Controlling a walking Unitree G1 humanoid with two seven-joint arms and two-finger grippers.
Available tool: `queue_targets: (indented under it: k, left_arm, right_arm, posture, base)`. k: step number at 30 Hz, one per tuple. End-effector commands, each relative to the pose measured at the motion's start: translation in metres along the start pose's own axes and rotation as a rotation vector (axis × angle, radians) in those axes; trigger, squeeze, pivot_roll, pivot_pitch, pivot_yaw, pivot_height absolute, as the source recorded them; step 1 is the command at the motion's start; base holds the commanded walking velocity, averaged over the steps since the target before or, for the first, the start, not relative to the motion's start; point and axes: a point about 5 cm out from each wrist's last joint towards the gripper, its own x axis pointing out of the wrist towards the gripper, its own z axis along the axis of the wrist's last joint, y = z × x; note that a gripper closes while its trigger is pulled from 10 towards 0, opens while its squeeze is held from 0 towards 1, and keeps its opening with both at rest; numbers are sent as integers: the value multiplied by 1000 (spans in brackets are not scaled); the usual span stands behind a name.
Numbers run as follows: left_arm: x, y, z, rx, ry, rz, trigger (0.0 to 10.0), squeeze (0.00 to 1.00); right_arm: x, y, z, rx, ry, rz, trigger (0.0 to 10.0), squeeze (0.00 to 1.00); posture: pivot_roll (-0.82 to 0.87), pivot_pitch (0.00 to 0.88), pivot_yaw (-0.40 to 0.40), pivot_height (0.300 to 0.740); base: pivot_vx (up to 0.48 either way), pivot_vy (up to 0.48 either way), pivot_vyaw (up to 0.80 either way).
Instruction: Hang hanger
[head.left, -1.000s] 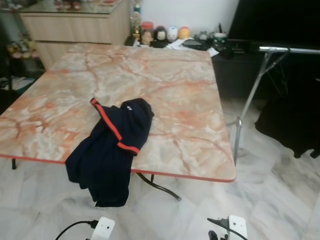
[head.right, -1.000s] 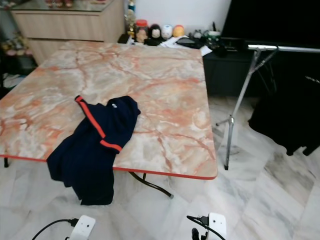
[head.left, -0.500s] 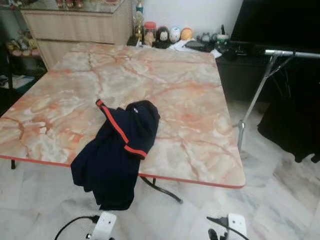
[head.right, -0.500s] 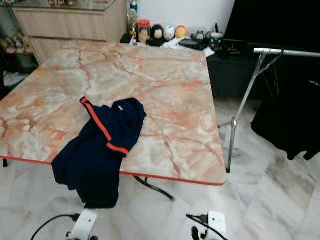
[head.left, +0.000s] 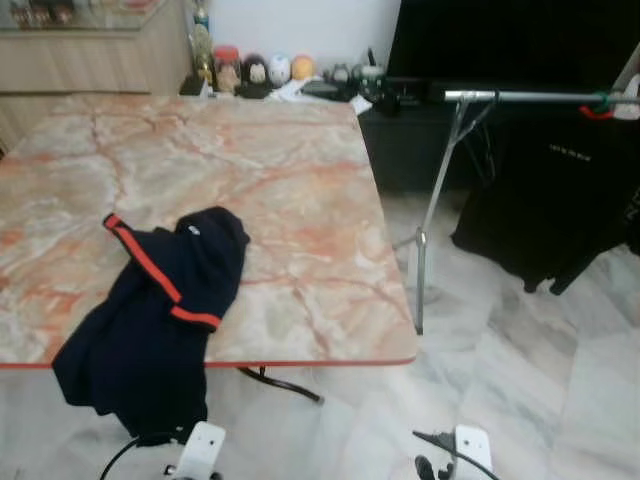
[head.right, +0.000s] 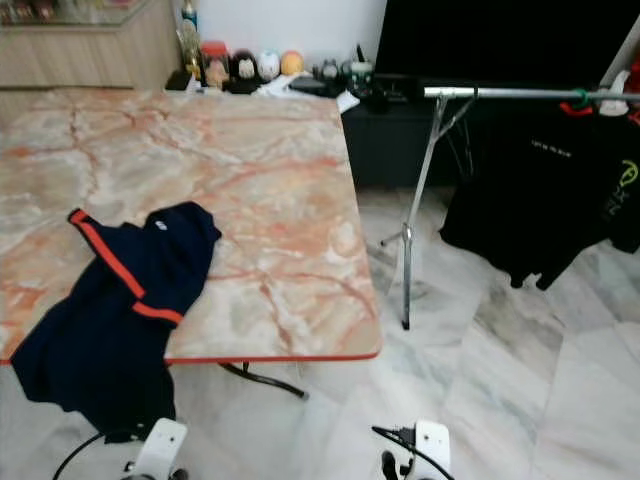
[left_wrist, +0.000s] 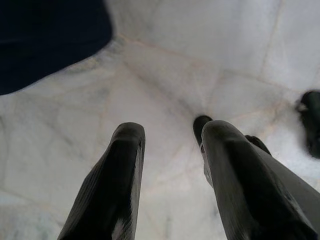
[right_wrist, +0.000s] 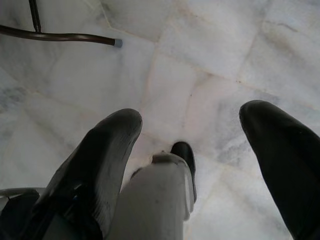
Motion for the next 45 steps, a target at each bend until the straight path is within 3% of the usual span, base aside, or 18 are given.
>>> queue_targets:
  k: [1, 45]
  left_arm:
    - [0, -8, -1, -4, 5, -20, 10000, 0]
    - [0, -3, -3, 3, 13, -17, 10000, 0]
  right_arm:
    - [-1, -7, 1, 11, -7, -19, 10000, 0]
    - [-1, -3, 1, 12, -17, -1, 10000, 0]
  posture:
    - [-51, 0, -30, 740]
    - [-76, 0, 7, 740]
  base:
    - [0, -300, 0]
    - [0, -290, 0]
